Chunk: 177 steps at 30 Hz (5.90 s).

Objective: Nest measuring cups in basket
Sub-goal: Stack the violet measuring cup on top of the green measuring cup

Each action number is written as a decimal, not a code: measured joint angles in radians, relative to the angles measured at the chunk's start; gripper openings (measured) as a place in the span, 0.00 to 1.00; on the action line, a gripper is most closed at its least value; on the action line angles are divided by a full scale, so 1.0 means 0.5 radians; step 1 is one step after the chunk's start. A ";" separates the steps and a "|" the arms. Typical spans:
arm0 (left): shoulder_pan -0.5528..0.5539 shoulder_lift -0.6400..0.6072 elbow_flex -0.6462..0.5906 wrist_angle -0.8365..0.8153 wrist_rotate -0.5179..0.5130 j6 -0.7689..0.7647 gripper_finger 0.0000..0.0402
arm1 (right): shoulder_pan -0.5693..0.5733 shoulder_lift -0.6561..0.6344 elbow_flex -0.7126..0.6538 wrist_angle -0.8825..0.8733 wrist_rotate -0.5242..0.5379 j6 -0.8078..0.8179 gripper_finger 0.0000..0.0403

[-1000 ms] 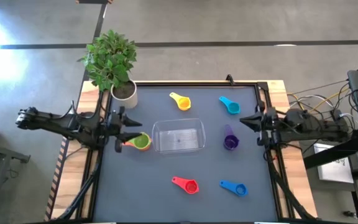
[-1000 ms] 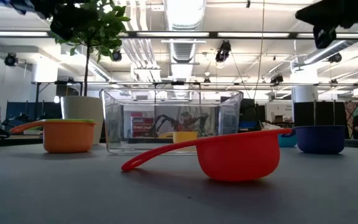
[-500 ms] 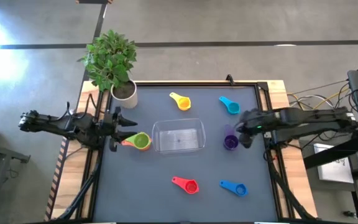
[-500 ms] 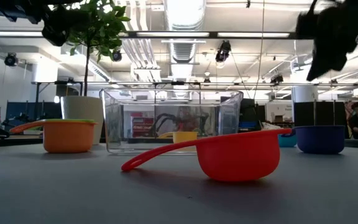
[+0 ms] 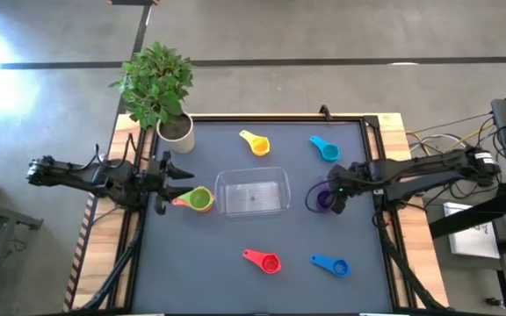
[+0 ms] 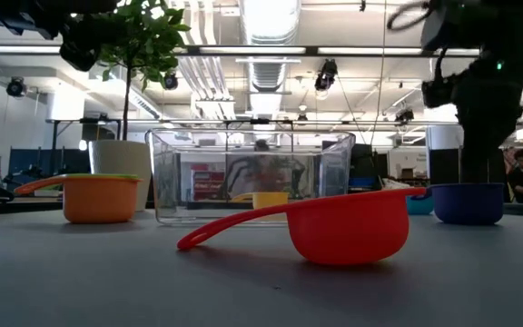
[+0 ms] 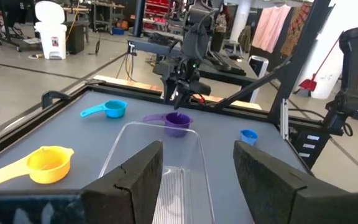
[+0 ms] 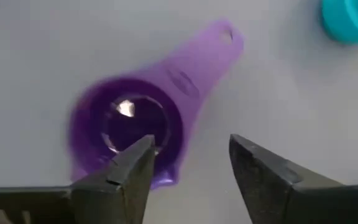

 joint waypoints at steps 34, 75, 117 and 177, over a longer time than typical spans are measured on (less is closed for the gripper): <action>0.000 0.052 -0.004 -0.048 0.000 -0.067 0.45 | 0.000 0.000 0.122 0.295 0.068 -0.248 0.02; -0.001 1.472 0.969 -0.417 -0.005 0.701 0.57 | 0.000 1.386 1.618 0.702 -0.402 -1.274 0.02; 0.318 2.012 1.328 -0.705 0.810 0.703 0.37 | 0.044 1.415 1.663 0.787 -0.455 -1.433 0.02; 0.319 2.109 1.413 -0.746 0.799 0.646 0.56 | 0.043 1.425 1.660 0.752 -0.481 -1.407 0.02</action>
